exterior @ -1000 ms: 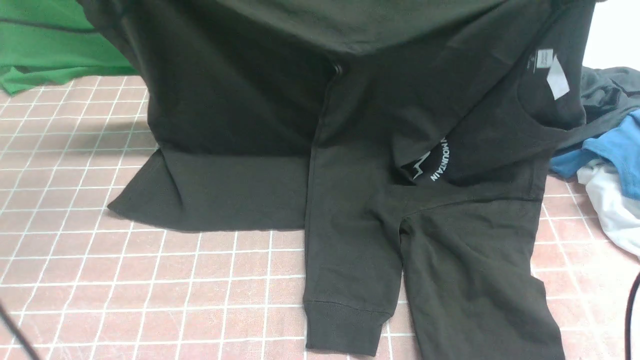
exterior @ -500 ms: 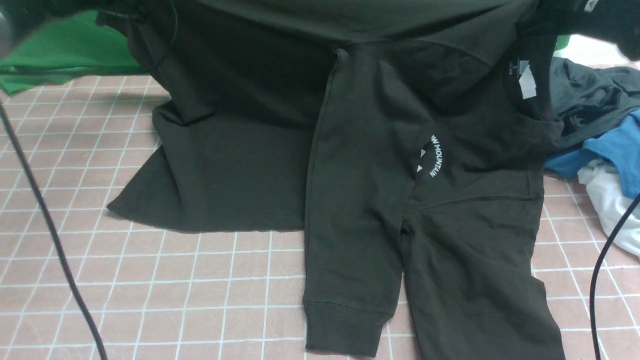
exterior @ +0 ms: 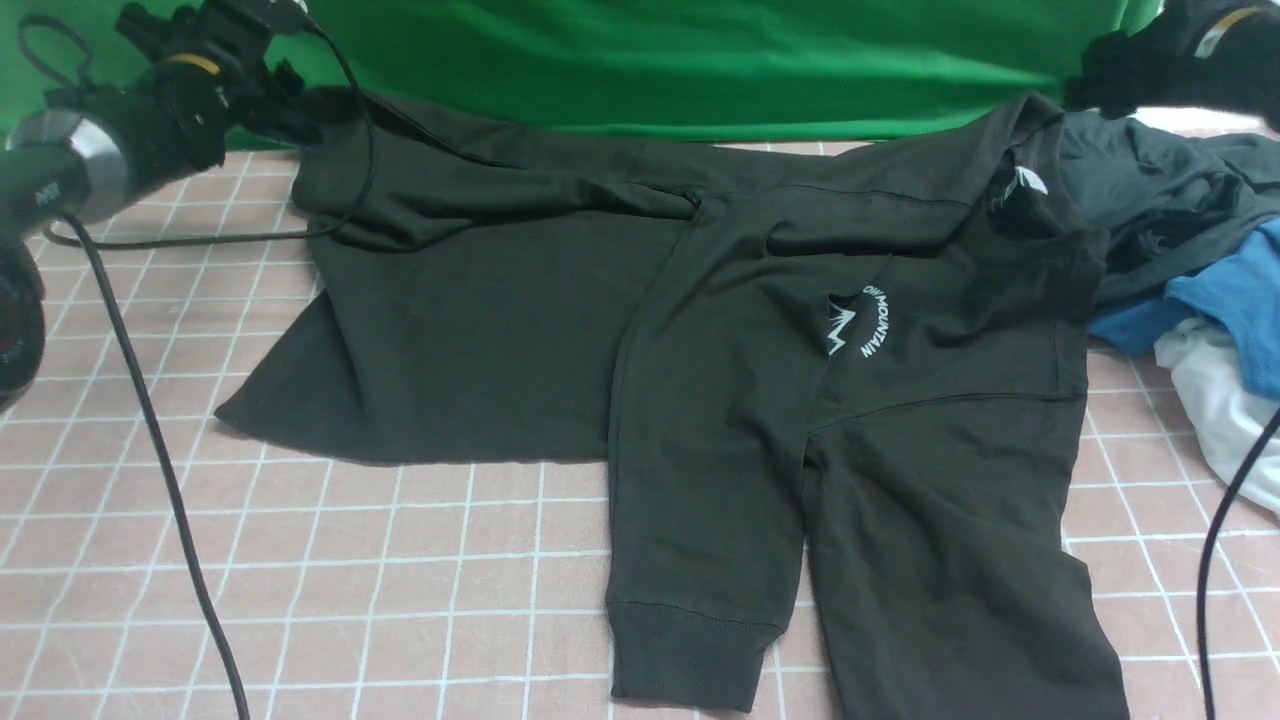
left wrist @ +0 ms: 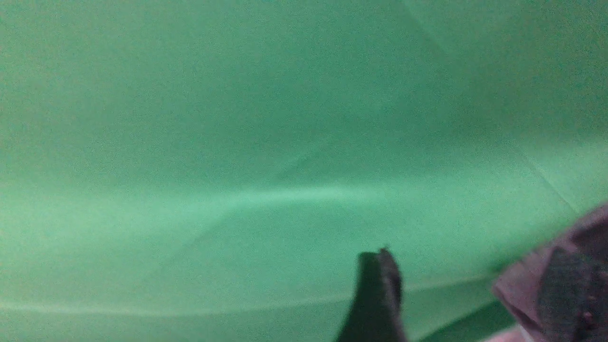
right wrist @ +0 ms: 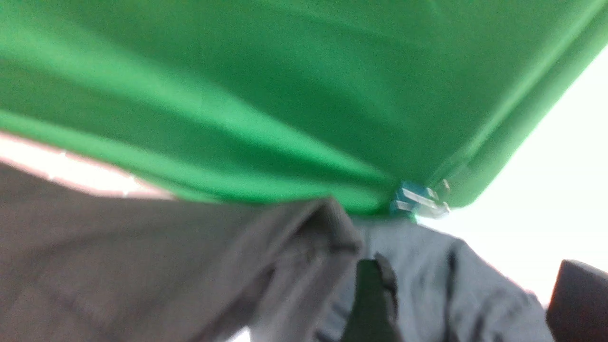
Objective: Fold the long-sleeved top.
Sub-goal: Spread the long sleeves with your arms and place them on the tabletop
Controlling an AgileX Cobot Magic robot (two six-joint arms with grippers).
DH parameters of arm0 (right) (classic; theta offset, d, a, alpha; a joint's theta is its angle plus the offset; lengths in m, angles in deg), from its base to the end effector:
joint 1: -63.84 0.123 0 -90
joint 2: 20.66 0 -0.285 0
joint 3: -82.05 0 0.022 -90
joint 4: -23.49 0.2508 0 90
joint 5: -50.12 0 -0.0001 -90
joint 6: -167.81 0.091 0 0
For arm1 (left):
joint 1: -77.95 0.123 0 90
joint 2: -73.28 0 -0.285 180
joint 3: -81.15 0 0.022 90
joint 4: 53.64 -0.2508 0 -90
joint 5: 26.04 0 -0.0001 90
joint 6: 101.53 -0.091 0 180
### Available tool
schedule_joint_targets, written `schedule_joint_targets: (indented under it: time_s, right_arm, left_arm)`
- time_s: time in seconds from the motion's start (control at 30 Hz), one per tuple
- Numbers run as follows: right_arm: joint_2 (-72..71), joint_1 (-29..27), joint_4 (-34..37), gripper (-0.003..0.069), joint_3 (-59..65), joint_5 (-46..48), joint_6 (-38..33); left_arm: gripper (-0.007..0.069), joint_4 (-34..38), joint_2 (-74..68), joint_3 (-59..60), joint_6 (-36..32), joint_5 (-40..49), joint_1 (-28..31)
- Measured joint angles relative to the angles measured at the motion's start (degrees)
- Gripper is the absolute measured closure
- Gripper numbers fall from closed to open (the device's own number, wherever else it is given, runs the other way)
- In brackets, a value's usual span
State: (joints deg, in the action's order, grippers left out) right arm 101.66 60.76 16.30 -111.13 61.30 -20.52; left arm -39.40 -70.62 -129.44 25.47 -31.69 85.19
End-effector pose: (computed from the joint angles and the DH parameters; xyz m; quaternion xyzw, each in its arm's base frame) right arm 0.4743 -0.0277 0.2565 -0.0869 0.8626 -0.0903 0.4900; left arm 0.5512 0.0722 0.1839 0.2131 0.7795 0.2394 0.5381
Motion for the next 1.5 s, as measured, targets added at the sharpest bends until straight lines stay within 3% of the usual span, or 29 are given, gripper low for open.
schedule_joint_targets:
  time_s: [0.17, 0.27, 0.37, 0.5, 0.67, 0.7, 0.8, 0.9, 1.03, 1.1, 1.27, 1.5]
  right_arm:
    - [-9.63, 1.08, -0.17, 0.0277, 0.09, 13.21, 0.00]
    - [-15.95, 2.53, -0.17, 0.0308, 1.57, 19.65, 0.05]
    - [-22.19, 5.03, -0.21, 0.0316, 5.25, 23.98, 0.89]
    - [-30.49, 11.63, -0.21, 0.0318, 15.21, 27.02, 3.09]
    - [-37.74, 23.13, -0.27, 0.0318, 27.88, 29.85, 7.34]
    - [-37.94, 23.62, -0.26, 0.0318, 27.88, 30.09, 7.37]
    - [-40.06, 32.32, -0.21, 0.0319, 34.06, 32.51, 8.34]
    - [-40.28, 37.37, -0.21, 0.0319, 37.62, 32.20, 8.95]
    - [-40.28, 41.70, -0.26, 0.0319, 39.74, 31.55, 9.03]
    - [-40.28, 42.14, -0.39, 0.0319, 39.87, 31.31, 9.03]
    - [-40.28, 42.22, -0.63, 0.0319, 39.87, 30.72, 9.07]
    - [-40.28, 42.22, -0.68, 0.0319, 39.87, 29.18, 10.23]
  left_arm:
    - [0.0072, 0.12, 4.33, 0.00, 1.90, 13.12, 0.06]
    - [0.0083, 1.11, 9.78, 0.00, 2.96, 20.82, 0.06]
    - [0.0126, 2.53, 16.17, 0.00, 10.31, 28.13, 0.06]
    - [0.0254, 4.47, 23.77, 0.22, 14.60, 43.88, 0.03]
    - [0.0550, 6.25, 32.47, 11.12, 15.85, 58.31, -0.35]
    - [0.0557, 6.25, 32.80, 11.12, 15.85, 58.51, -0.35]
    - [0.0602, 6.38, 38.02, 23.96, 16.05, 59.82, -0.35]
    - [0.0596, 6.71, 39.75, 33.22, 16.19, 58.70, -0.35]
    - [0.0539, 5.78, 39.17, 41.97, 16.04, 50.50, -0.28]
    - [0.0504, 3.99, 38.74, 43.61, 16.35, 47.20, -0.04]
    - [0.0335, 0.42, 35.83, 45.61, 21.24, 38.63, 2.88]
    - [0.0228, 0.98, 31.16, 45.83, 23.05, 32.35, 3.44]
